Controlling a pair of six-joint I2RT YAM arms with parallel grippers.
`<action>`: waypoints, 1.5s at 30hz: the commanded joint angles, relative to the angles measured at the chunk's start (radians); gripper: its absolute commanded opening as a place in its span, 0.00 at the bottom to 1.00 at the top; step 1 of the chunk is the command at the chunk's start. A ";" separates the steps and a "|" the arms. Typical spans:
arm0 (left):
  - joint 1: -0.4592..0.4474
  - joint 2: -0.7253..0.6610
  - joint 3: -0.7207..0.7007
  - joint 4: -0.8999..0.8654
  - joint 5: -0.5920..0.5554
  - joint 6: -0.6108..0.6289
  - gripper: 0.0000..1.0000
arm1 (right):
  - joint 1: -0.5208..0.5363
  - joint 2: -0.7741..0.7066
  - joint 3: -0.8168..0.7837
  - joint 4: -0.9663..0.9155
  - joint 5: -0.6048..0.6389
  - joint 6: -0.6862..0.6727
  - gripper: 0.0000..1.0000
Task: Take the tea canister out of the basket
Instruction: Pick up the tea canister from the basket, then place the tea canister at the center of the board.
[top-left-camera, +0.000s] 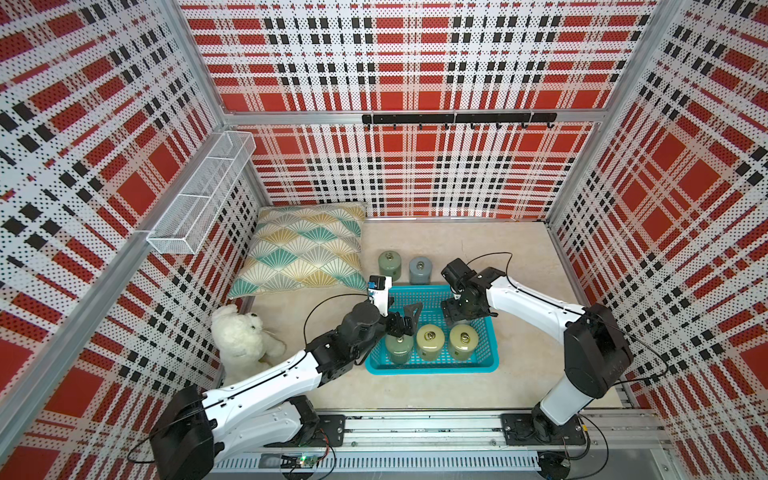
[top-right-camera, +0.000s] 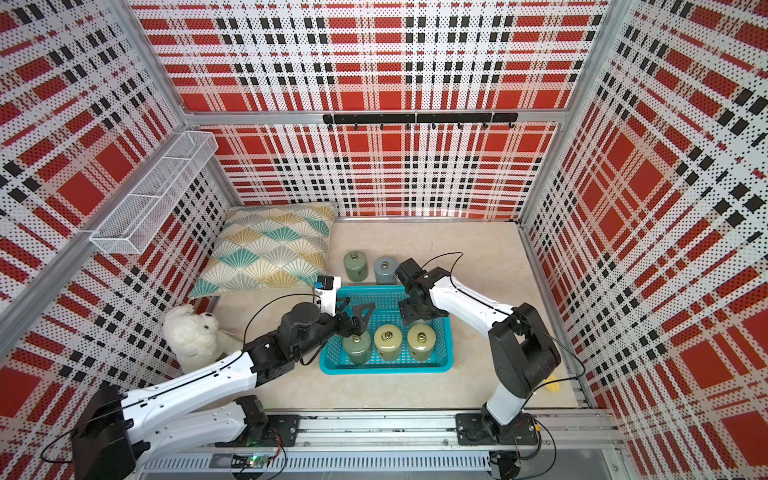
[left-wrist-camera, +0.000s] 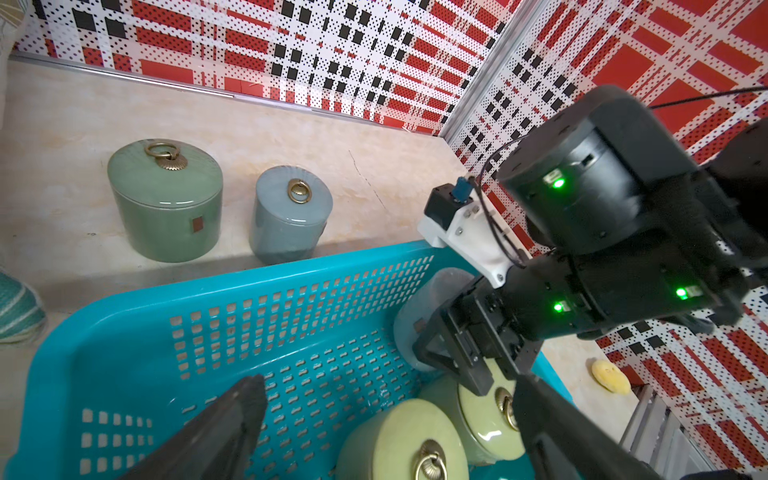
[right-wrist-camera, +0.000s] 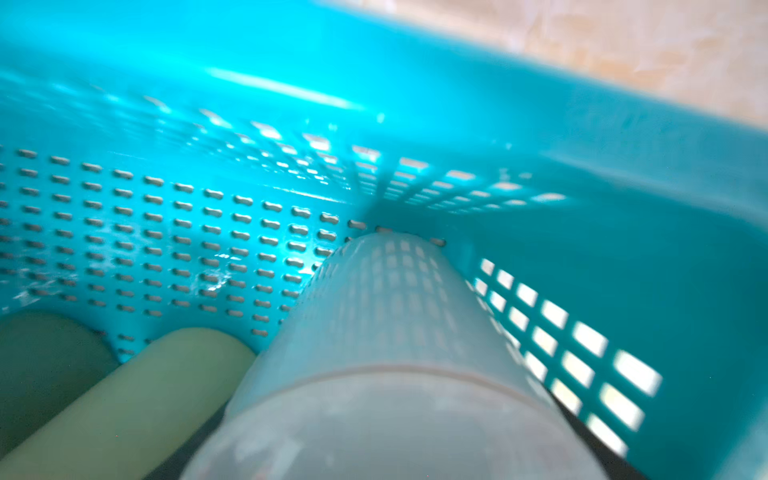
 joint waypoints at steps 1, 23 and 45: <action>-0.005 -0.029 -0.015 0.005 -0.022 0.001 0.99 | 0.008 -0.085 0.069 -0.041 0.022 0.015 0.73; 0.001 -0.159 -0.081 0.012 -0.081 -0.028 0.99 | -0.043 0.056 0.442 -0.070 0.051 -0.003 0.72; 0.006 -0.173 -0.103 0.015 -0.091 -0.012 0.99 | -0.177 0.448 0.738 -0.055 0.032 -0.026 0.72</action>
